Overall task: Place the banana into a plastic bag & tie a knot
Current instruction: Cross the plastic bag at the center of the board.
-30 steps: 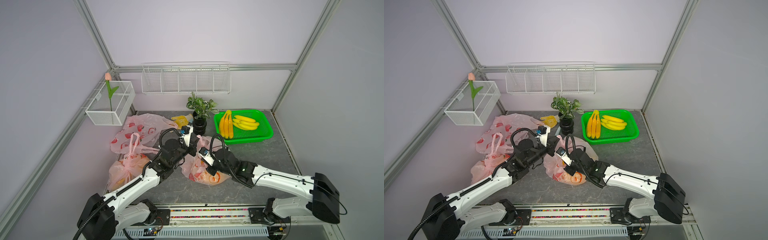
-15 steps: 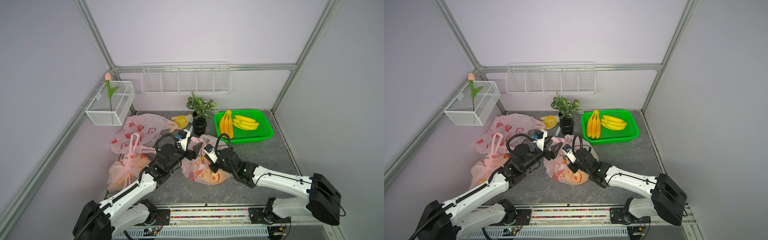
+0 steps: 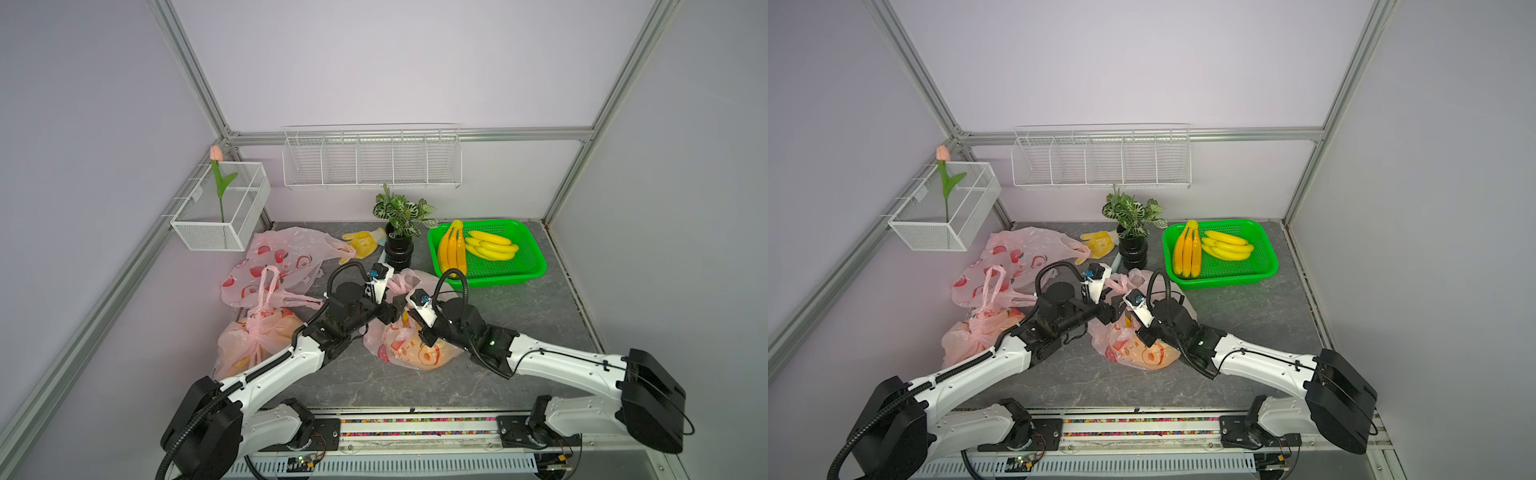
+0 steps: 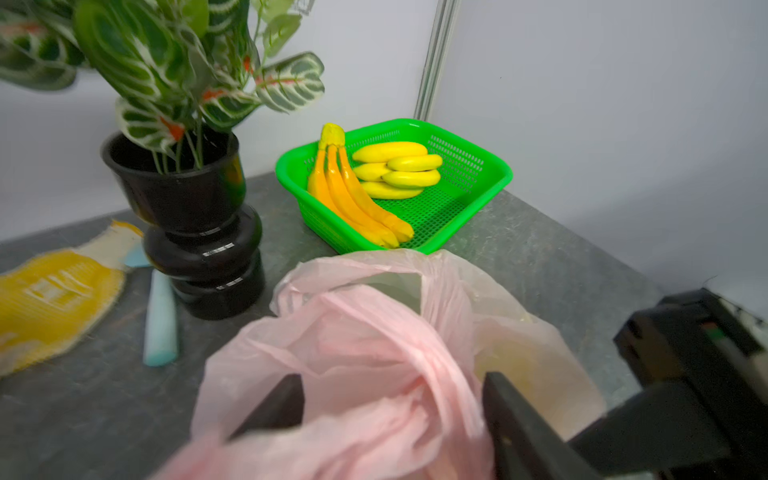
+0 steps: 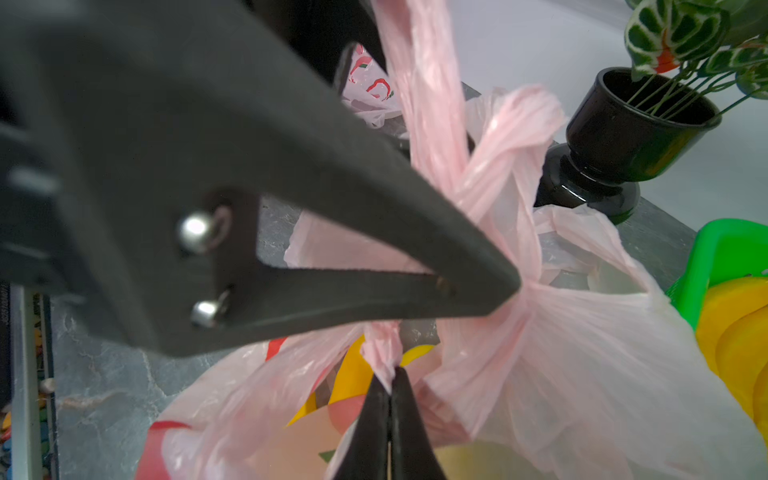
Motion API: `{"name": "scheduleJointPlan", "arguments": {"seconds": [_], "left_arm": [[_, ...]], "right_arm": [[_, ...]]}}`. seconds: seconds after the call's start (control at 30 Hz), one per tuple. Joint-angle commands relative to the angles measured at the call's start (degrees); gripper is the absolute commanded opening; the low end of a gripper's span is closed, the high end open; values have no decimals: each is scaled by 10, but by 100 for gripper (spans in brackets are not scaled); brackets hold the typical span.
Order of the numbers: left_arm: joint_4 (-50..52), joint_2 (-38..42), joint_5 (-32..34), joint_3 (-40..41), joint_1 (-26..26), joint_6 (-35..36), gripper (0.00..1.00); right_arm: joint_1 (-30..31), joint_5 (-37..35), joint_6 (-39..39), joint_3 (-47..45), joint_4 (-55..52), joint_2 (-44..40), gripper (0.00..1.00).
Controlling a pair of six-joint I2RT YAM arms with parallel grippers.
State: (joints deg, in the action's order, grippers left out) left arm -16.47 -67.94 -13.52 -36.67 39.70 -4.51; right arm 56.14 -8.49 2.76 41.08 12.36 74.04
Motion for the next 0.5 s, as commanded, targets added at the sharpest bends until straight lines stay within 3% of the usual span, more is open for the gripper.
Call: {"name": "scheduleJointPlan", "arguments": {"seconds": [0.0, 0.17, 0.23, 0.37, 0.47], "left_arm": [[20, -4, -55, -27, -3, -2, 44], [18, 3, -60, -22, -3, 2, 12], [14, 7, -55, -18, -3, 1, 3], [-5, 18, -57, -5, -3, 2, 0], [-32, 30, -69, 12, -3, 6, 0]], "right_arm": [[5, 3, -5, -8, 17, -14, 6], [2, -10, -7, -9, 8, -35, 7], [-7, 16, -7, -10, -7, -56, 16], [-39, 106, 13, 6, -79, -104, 39], [-54, 119, 37, 29, -134, -121, 47]]}}
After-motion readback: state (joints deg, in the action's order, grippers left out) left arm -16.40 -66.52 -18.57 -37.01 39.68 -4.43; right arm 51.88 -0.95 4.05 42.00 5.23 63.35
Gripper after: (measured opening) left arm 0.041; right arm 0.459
